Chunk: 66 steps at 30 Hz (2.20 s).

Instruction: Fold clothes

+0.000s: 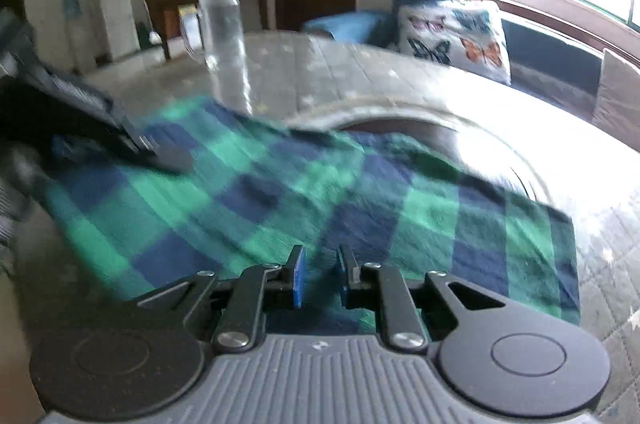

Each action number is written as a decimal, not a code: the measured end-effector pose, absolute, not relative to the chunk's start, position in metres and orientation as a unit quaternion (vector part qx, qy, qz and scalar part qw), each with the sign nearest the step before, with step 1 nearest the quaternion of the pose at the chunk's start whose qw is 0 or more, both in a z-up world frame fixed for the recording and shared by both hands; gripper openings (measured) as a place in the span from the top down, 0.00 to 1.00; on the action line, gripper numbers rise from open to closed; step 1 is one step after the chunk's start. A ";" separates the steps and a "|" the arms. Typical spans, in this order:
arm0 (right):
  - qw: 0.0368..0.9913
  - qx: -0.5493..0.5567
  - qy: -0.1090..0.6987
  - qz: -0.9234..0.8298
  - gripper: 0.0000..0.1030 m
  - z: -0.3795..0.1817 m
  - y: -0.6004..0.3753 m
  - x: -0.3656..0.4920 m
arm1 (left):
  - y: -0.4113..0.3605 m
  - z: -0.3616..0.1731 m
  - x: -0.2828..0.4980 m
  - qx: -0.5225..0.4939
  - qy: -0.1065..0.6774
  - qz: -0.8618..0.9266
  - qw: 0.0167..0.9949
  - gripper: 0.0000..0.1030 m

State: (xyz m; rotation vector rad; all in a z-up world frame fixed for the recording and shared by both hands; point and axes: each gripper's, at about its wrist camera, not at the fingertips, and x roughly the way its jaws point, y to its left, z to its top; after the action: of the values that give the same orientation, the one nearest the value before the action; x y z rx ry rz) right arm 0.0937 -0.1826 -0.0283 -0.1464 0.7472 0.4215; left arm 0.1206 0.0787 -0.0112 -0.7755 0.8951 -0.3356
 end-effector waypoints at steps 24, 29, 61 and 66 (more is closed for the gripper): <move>0.911 -0.044 0.372 0.174 0.83 -0.033 -0.179 0.190 | 0.031 0.047 0.131 -0.335 0.403 -0.175 0.833 0.89; 0.913 -0.049 0.359 0.189 0.83 -0.021 -0.188 0.154 | 0.024 0.053 0.132 -0.334 0.404 -0.173 0.834 0.89; 0.900 -0.055 0.337 0.271 0.59 -0.029 -0.242 -0.013 | -0.119 0.074 0.146 -0.228 0.441 -0.130 0.858 0.88; 0.907 -0.015 0.335 0.256 0.55 -0.024 -0.278 -0.019 | -0.149 0.063 0.149 -0.205 0.461 -0.130 0.853 0.88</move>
State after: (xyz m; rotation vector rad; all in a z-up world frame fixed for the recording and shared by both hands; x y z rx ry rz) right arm -0.0193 -0.2777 -0.0242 -0.0310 0.6910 0.5281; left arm 0.1491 -0.1488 0.0632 -0.4316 0.9709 -0.2727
